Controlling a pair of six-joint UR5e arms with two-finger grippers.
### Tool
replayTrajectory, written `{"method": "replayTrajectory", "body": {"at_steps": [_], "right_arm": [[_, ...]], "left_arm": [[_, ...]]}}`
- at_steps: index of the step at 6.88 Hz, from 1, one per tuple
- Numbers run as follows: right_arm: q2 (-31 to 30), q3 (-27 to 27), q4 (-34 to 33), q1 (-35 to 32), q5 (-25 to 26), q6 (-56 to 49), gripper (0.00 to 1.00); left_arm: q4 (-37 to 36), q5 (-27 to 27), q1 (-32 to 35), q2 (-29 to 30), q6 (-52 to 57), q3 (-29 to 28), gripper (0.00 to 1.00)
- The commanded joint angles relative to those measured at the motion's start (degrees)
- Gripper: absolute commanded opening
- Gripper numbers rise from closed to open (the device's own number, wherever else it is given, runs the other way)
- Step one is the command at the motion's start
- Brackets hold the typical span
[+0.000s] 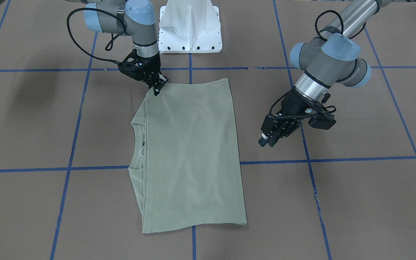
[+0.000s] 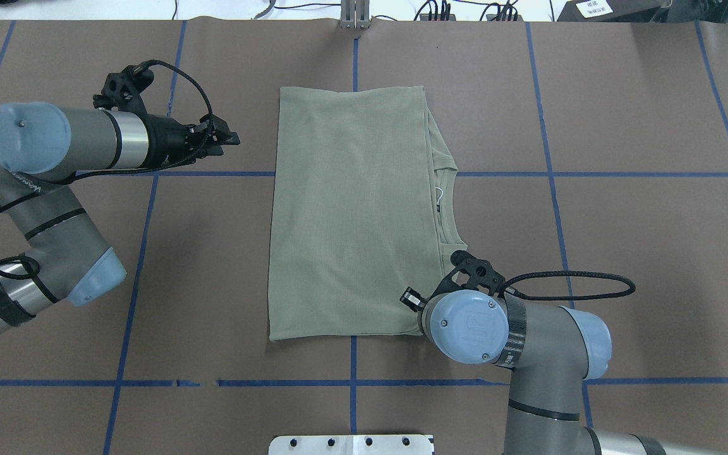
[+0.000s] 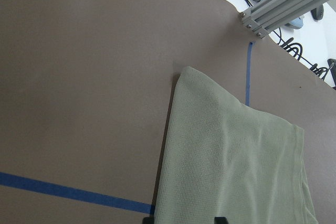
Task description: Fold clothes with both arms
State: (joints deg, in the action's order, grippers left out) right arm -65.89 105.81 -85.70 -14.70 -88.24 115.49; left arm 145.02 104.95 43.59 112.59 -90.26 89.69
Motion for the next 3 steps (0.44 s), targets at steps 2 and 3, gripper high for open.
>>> {"method": "replayTrajectory", "body": {"at_steps": [2, 3], "right_arm": [[0.5, 0.3, -0.4, -0.3, 0.0, 0.0, 0.0], [0.5, 0.4, -0.5, -0.6, 0.0, -0.1, 0.0]], "left_arm": [[0.0, 0.0, 0.0, 0.0, 0.0, 0.0, 0.48], [0.0, 0.0, 0.0, 0.0, 0.0, 0.0, 0.48]]}}
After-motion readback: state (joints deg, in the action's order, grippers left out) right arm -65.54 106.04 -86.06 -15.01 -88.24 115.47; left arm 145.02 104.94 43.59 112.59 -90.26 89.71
